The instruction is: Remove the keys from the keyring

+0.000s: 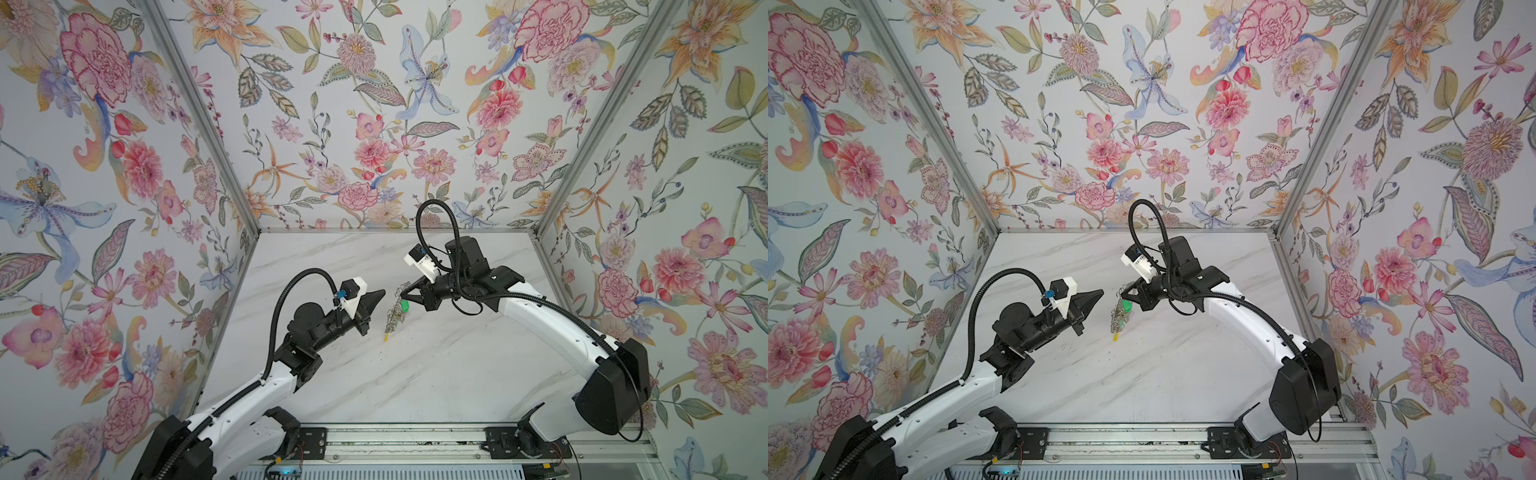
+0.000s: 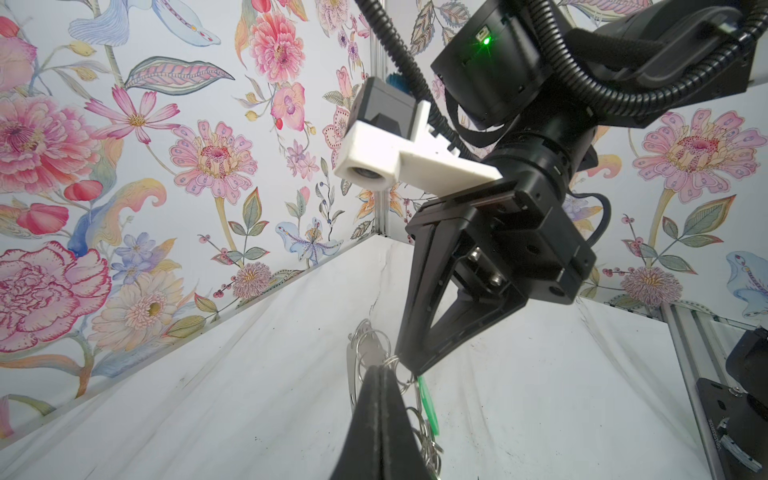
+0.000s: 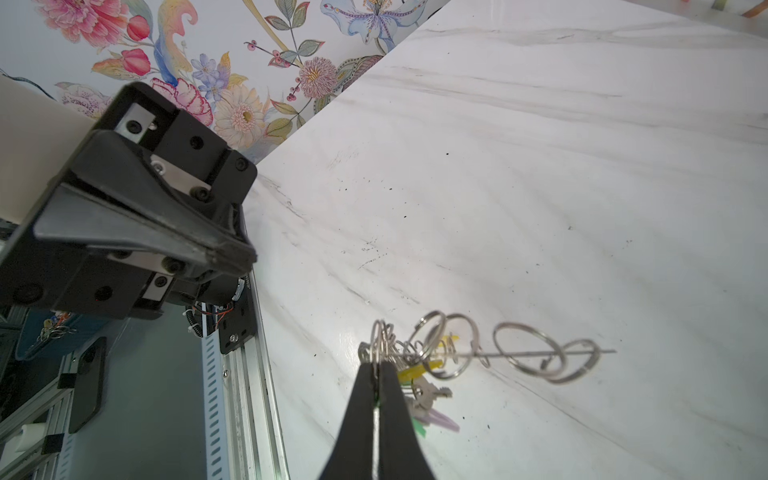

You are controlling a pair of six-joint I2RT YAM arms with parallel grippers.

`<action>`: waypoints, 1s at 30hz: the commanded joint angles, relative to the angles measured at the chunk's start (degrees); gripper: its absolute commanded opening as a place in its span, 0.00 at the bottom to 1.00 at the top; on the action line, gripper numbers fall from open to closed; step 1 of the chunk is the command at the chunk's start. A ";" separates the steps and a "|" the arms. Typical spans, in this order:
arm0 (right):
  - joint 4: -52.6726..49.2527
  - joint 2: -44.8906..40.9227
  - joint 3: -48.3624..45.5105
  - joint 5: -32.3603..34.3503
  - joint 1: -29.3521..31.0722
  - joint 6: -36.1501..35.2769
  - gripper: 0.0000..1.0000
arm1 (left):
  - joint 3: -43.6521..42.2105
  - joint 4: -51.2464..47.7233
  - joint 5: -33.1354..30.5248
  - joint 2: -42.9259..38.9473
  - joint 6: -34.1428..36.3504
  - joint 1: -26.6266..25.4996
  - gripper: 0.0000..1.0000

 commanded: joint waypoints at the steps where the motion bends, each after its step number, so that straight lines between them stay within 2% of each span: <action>1: 0.72 -1.23 0.14 -0.82 0.48 -0.52 0.00 | 0.91 1.58 -0.45 -0.25 -0.27 0.06 0.00; 2: 0.65 -1.46 0.30 -1.02 0.44 -0.75 0.00 | 1.12 1.17 -0.06 -0.04 -0.24 0.06 0.02; 4: 0.37 -1.88 0.39 -1.47 0.33 -1.19 0.00 | 2.11 -1.12 0.92 0.67 0.83 0.06 0.11; 8: -2.52 -2.30 1.66 -2.36 0.39 -3.44 0.00 | 5.29 -7.53 4.66 2.92 3.36 0.06 0.34; 12: -5.16 -2.07 2.65 -3.02 0.09 -5.44 0.00 | 8.89 -13.42 10.02 5.41 5.25 0.14 0.45; 18: -6.42 -2.73 3.09 -3.84 0.22 -6.76 0.00 | 12.91 -22.10 11.22 7.35 8.95 0.17 0.47; 24: -8.46 -3.54 3.71 -3.27 0.13 -9.28 0.00 | 15.27 -25.23 15.34 9.10 9.00 0.60 0.47; 28: -9.00 -3.76 3.84 -3.29 0.16 -10.03 0.00 | 15.67 -25.67 16.80 9.54 9.13 1.00 0.38; 30: -9.28 -3.61 4.02 -3.50 0.22 -10.37 0.00 | 15.67 -25.40 16.89 9.84 9.01 1.03 0.37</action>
